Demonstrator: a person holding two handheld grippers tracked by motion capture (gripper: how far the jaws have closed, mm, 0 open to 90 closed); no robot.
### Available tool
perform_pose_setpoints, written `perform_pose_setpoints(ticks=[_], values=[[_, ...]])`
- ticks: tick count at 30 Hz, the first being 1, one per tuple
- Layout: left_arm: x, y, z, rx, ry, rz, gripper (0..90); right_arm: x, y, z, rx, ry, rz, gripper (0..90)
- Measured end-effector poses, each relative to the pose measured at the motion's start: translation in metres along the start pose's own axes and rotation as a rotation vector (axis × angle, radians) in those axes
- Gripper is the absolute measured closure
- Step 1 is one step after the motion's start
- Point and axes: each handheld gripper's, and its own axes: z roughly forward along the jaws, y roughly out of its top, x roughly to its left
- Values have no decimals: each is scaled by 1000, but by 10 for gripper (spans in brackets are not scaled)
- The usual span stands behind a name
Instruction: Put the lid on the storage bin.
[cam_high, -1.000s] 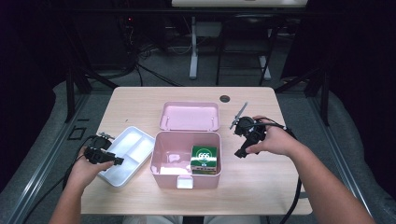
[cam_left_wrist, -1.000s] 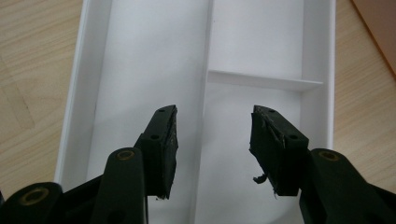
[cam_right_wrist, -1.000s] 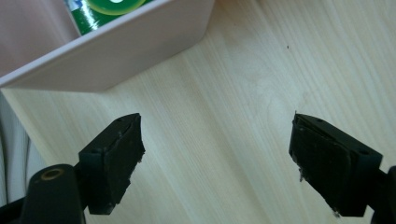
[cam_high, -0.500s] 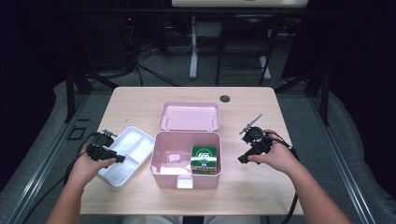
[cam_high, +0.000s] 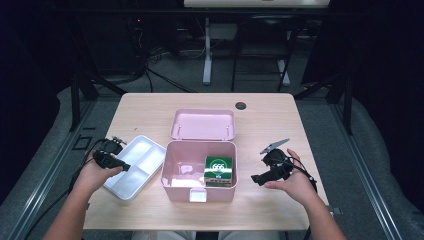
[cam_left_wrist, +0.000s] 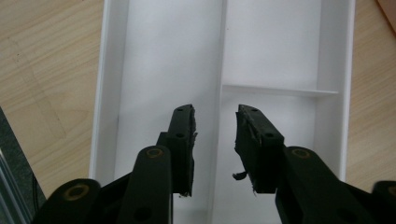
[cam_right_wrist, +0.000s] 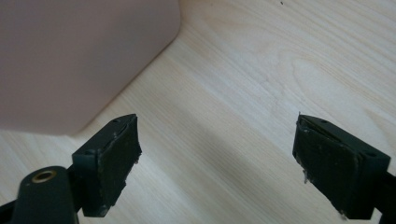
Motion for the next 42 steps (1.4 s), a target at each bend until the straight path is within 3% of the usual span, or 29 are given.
perform_pose_setpoints(ticks=[5,7,10,14,20,25,28,42], values=[[0,6,1,-12,-26,-40,550,-5,-6,5,-75,3,99,188],[-1,8,1,9,-29,-14,551,-6,-11,8,-96,-34,115,208],[-1,11,0,33,-21,25,569,-6,-17,11,-125,-92,96,222],[1,16,3,61,-25,22,608,-1,-22,12,-161,-147,76,231],[3,21,11,111,-22,27,639,-1,-25,10,-198,-157,95,231],[5,24,18,137,-42,19,650,-6,-29,8,-220,-129,136,243],[5,25,20,143,-48,34,671,-9,-31,8,-229,-118,160,248],[1,30,37,205,-49,92,780,-14,-36,10,-206,-135,175,257]])
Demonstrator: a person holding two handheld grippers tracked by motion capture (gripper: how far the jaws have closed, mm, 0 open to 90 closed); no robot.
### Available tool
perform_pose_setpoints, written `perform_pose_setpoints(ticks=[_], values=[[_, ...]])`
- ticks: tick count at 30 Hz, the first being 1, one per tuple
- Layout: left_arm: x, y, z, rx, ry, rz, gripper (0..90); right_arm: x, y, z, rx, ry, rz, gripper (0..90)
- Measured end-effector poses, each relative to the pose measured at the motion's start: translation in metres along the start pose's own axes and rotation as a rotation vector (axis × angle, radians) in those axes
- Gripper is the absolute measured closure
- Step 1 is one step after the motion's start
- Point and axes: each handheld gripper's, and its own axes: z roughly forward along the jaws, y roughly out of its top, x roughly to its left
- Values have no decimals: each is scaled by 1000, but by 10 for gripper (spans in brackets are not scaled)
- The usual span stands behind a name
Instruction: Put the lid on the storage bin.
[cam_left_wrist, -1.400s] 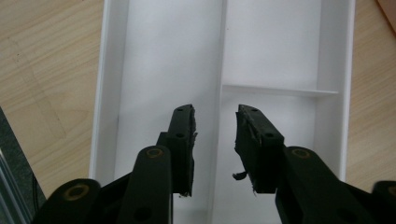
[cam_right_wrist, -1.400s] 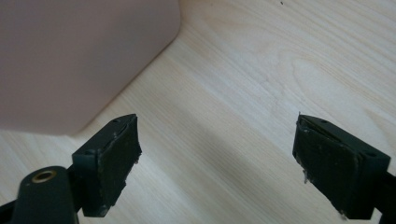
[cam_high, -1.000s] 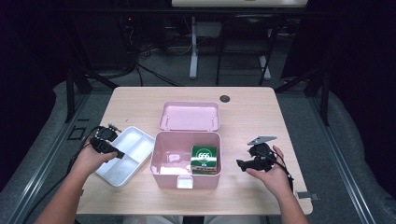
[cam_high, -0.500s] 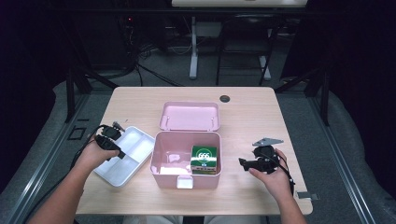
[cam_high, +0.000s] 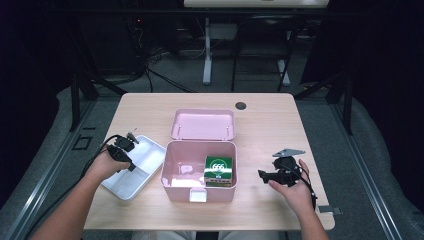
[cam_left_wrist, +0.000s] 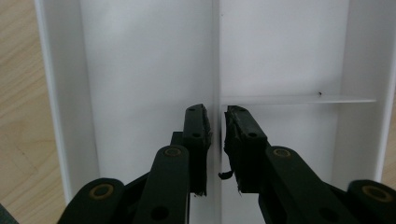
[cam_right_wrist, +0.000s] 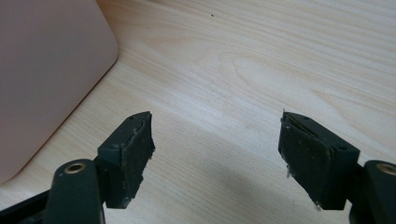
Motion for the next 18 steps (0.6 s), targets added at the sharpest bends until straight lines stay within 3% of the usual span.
perform_pose_setpoints(ticks=[10,18], values=[[-4,4,9,44,7,35,826,0,-2,3,18,1,-13,262],[-4,6,11,61,15,29,851,1,-2,4,26,1,-9,262]])
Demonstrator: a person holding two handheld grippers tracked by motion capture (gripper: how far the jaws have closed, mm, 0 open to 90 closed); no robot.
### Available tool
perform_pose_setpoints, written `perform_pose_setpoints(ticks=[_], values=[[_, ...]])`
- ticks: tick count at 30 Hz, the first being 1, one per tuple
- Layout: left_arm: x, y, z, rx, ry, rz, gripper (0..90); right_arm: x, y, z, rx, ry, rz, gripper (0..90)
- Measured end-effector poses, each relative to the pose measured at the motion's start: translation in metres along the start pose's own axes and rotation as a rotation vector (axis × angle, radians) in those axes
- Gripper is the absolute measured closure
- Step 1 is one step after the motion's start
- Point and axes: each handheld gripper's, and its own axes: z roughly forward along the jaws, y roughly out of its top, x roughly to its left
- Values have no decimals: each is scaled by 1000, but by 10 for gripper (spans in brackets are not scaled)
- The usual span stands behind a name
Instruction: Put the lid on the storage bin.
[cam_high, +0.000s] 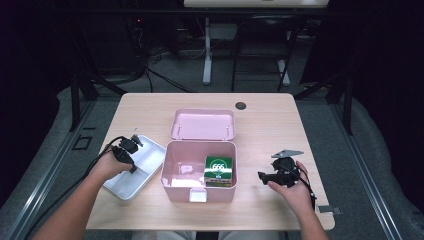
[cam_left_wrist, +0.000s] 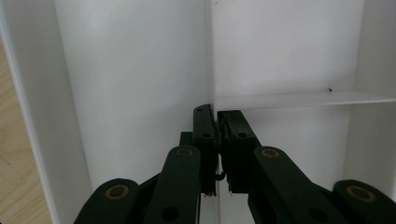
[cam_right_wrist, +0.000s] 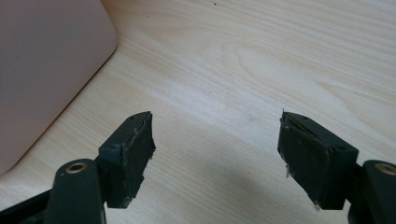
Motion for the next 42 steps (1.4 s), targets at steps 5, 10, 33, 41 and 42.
perform_pose_setpoints(ticks=[5,10,33,41,42], values=[[2,1,0,5,-12,-15,876,0,0,0,1,1,1,262],[1,3,0,11,-7,-11,883,-1,-1,1,-2,7,3,262],[-3,11,0,65,-6,20,891,-4,-3,2,-1,19,21,262],[-5,12,0,72,-7,19,892,-4,-3,2,1,18,27,261],[-5,12,0,72,-8,18,892,-4,-3,2,1,18,28,261]])
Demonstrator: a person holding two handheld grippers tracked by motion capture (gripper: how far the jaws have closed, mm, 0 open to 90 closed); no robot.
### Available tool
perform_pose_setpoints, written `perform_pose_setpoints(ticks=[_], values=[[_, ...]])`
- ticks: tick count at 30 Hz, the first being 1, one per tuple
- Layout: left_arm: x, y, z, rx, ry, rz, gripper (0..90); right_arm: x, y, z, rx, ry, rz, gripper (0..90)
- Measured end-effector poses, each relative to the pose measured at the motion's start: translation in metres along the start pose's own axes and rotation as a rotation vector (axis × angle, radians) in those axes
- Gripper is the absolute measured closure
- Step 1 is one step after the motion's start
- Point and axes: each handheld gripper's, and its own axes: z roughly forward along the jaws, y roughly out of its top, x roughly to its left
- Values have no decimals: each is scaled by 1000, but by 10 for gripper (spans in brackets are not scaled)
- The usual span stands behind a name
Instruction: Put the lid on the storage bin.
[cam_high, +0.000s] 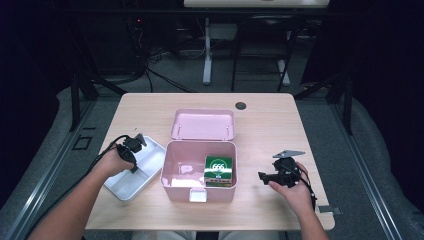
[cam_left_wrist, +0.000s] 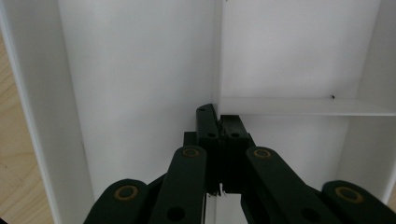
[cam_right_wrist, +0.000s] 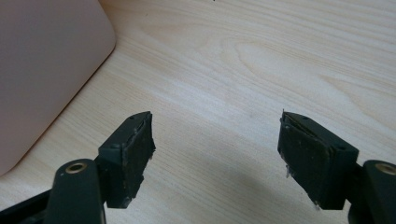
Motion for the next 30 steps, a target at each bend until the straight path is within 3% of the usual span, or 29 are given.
perform_pose_setpoints(ticks=[9,18,27,30], values=[[3,0,-7,-1,-19,-1,892,-1,0,0,-1,-1,1,260],[6,-3,-31,-34,0,16,892,-2,-1,0,0,-5,10,259],[2,-12,-72,-71,59,99,892,-4,-1,0,-11,-2,12,259],[0,-15,-86,-82,70,145,892,-4,-1,0,-11,-2,12,259]])
